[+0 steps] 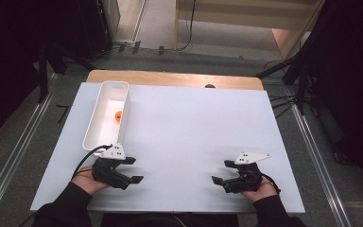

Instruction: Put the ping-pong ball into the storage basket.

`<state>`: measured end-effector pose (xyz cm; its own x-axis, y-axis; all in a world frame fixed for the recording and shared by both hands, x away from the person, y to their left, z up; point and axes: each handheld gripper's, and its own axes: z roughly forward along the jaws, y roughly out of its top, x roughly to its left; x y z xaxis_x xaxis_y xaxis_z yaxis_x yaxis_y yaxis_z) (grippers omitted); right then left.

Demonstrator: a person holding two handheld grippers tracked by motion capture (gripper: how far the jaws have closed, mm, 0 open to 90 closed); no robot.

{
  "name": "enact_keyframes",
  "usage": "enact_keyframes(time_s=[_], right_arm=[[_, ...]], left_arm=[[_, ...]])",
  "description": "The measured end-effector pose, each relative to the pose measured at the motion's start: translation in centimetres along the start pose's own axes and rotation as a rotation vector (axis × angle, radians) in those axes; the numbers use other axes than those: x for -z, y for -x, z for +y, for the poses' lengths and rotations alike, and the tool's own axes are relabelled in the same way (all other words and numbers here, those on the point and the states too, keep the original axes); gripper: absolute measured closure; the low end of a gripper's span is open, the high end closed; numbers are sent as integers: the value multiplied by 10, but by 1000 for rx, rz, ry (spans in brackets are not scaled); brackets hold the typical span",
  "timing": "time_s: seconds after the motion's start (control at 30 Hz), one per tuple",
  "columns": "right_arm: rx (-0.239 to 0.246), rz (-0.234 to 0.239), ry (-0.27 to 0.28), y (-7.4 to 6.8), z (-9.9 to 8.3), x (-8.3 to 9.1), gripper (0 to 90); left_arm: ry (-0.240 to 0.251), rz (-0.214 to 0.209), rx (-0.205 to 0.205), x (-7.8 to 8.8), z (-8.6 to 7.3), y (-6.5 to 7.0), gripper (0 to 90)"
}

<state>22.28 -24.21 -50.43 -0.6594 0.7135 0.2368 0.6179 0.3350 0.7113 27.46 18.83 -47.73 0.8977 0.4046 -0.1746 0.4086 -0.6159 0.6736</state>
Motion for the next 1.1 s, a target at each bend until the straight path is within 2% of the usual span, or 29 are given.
enact_keyframes(time_s=[0.13, 0.3, 0.43, 0.77, 1.1], right_arm=[[-4, 1, 4, 0, 0, 1, 145], [6, -3, 2, 0, 0, 0, 146], [-6, -2, 3, -1, 0, 1, 146], [1, -3, 0, -1, -1, 1, 145], [5, -6, -2, -2, -1, 0, 145]], left_arm=[[-6, -2, -2, -1, -2, 1, 248], [-4, -24, -3, -1, -1, 1, 248], [-7, -23, -3, -2, -1, 2, 248], [-28, -15, -12, -3, -1, 3, 248], [-24, -14, -4, -3, -1, 1, 248]])
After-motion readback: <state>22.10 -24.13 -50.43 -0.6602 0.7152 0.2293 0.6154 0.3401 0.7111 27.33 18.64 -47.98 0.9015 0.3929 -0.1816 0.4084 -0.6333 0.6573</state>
